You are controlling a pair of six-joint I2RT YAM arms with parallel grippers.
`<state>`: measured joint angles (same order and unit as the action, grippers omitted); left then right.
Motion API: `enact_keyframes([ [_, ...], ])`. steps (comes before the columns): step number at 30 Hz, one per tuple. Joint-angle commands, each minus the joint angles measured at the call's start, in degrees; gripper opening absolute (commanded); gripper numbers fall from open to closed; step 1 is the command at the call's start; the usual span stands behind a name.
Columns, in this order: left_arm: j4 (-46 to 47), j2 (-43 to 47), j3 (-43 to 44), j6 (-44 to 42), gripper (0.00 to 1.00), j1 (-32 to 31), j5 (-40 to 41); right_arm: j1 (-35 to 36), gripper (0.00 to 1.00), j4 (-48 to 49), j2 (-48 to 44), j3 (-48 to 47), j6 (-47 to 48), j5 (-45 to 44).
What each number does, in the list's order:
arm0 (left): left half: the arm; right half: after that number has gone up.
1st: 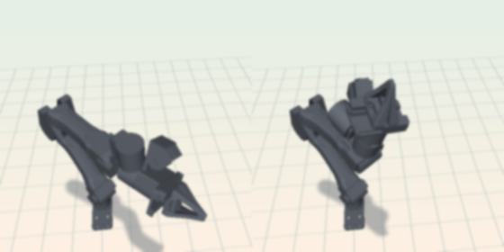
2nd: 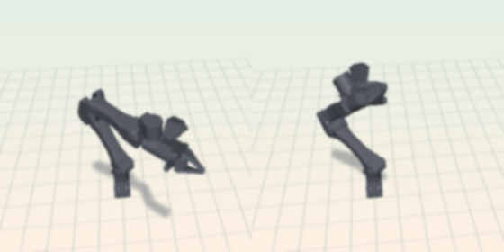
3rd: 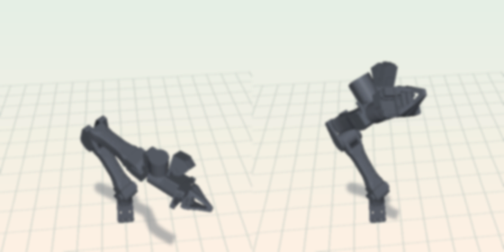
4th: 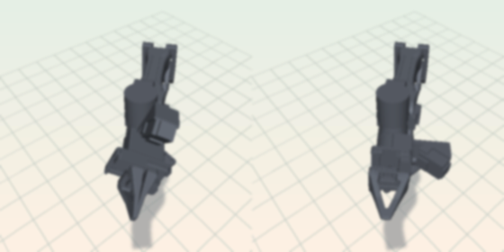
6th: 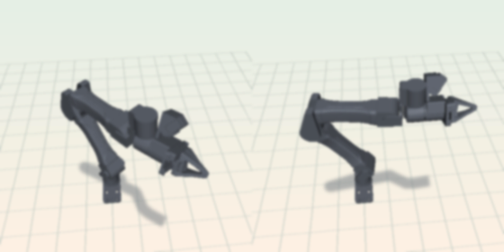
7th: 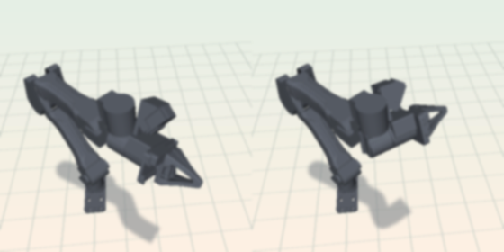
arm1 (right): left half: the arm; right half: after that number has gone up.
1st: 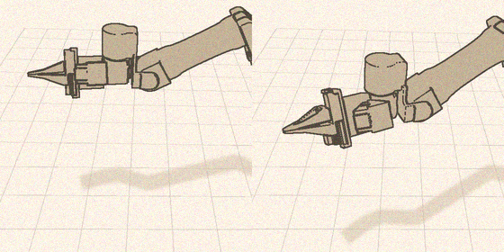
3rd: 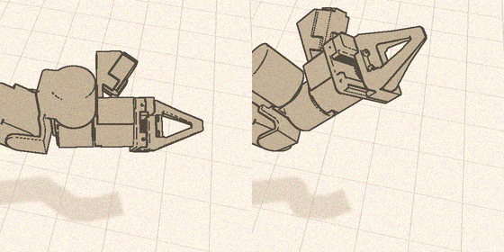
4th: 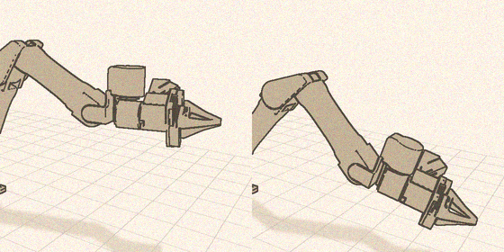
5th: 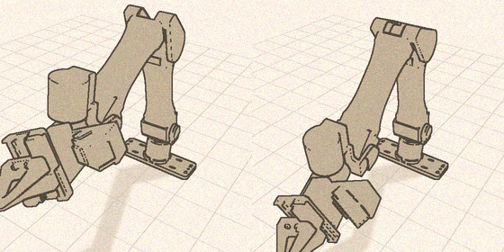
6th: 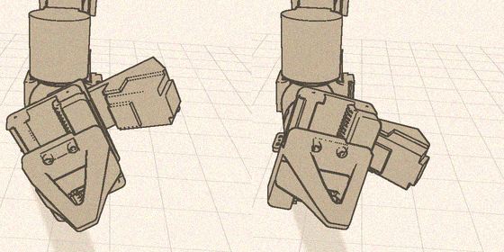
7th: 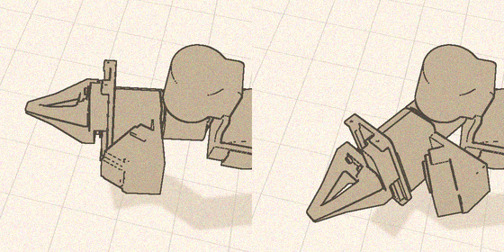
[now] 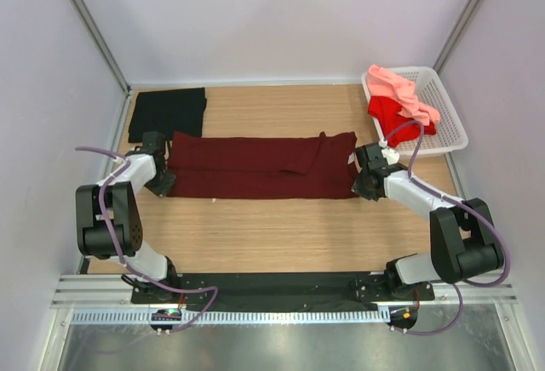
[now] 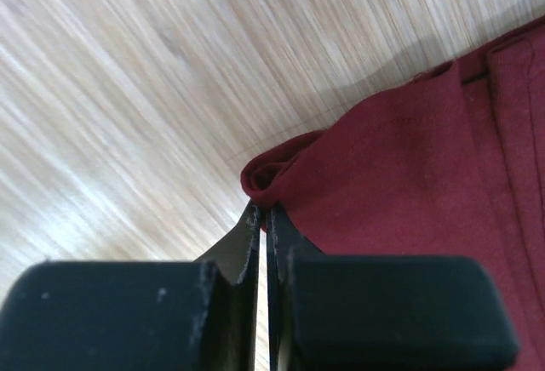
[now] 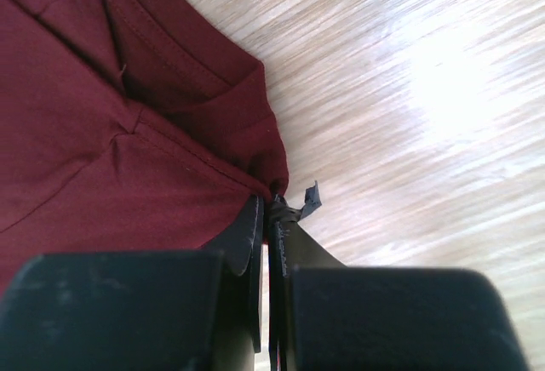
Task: Fold and stack the t-shirts
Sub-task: Fold the tshirt
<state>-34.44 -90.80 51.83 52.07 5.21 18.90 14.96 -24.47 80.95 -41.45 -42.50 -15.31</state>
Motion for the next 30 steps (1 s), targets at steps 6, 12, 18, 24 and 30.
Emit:
enact_keyframes([
  [6, -5.0, 3.9, 0.4, -0.3, 0.00, 0.3, 7.3, -0.5, 0.01, -6.4, -5.0, -0.4, 5.6, -2.8],
  [12, -9.0, 6.2, -0.4, -0.8, 0.07, 0.2, 7.4, -0.5, 0.01, -8.7, -9.3, 4.4, 4.4, -1.1],
  [18, -11.8, 9.1, 2.0, -2.4, 0.38, 0.3, 5.1, -0.5, 0.35, -13.3, -12.8, 0.5, 4.1, -0.5],
  [24, -3.7, 15.8, 3.8, -9.4, 0.48, -1.6, -10.4, -0.5, 0.48, -11.7, -10.2, -7.8, 10.4, 8.9],
  [30, 1.9, 12.9, 9.0, -10.4, 0.50, -9.4, -24.2, -0.5, 0.48, -8.0, 2.3, -18.2, 14.0, 13.9],
])
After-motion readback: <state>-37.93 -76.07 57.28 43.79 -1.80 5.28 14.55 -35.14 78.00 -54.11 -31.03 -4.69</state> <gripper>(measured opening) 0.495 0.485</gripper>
